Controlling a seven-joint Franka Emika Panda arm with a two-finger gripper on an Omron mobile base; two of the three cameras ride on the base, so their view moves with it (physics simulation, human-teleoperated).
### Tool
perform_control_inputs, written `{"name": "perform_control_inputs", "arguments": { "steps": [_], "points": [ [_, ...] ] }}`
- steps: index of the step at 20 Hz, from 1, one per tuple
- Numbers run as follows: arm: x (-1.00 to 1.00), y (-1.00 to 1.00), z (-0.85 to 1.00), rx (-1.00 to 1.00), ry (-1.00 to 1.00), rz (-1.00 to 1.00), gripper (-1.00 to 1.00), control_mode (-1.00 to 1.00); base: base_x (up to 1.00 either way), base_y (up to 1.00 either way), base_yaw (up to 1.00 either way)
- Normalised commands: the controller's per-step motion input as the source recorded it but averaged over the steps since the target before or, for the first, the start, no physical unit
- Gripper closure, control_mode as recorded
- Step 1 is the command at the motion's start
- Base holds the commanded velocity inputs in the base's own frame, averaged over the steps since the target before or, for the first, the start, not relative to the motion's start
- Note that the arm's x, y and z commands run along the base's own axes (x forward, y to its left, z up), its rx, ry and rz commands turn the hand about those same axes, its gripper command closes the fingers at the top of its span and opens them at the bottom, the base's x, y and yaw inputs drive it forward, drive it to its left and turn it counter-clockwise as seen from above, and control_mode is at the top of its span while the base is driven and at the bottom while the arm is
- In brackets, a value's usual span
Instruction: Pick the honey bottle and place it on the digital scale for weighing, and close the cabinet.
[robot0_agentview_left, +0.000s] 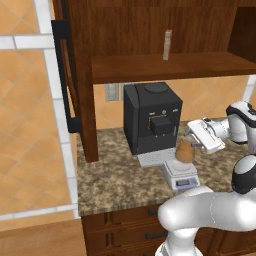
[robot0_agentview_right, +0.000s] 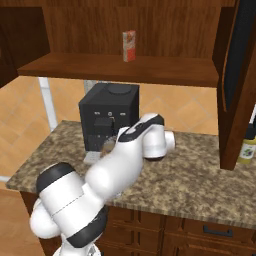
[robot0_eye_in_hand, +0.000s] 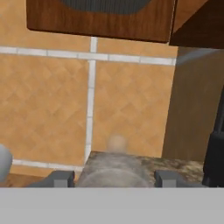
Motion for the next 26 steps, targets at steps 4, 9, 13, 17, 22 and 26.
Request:
{"name": "perform_control_inputs", "arguments": {
  "steps": [4, 9, 13, 17, 22, 26],
  "points": [
    [0.24, 0.0, -0.65, 0.0, 0.0, 0.0, 1.0, -1.0, 0.0, 0.0, 0.0],
    [0.22, 0.0, -0.4, 0.0, 0.01, 0.0, 1.0, -1.0, 0.0, 0.0, 0.0],
    [0.04, 0.0, -0.28, 0.0, 0.0, 0.0, 1.0, -1.0, 0.0, 0.0, 0.0],
    [-0.21, 0.0, -0.17, 0.0, 0.0, 0.0, 1.0, -1.0, 0.0, 0.0, 0.0],
    [-0.23, 0.0, -0.01, 0.0, 0.0, 0.0, 1.0, -1.0, 0.0, 0.0, 0.0],
    [0.0, 0.12, -0.2, 0.0, 0.0, 0.0, -1.0, -1.0, 0.0, 0.0, 0.0]
  ]
}}
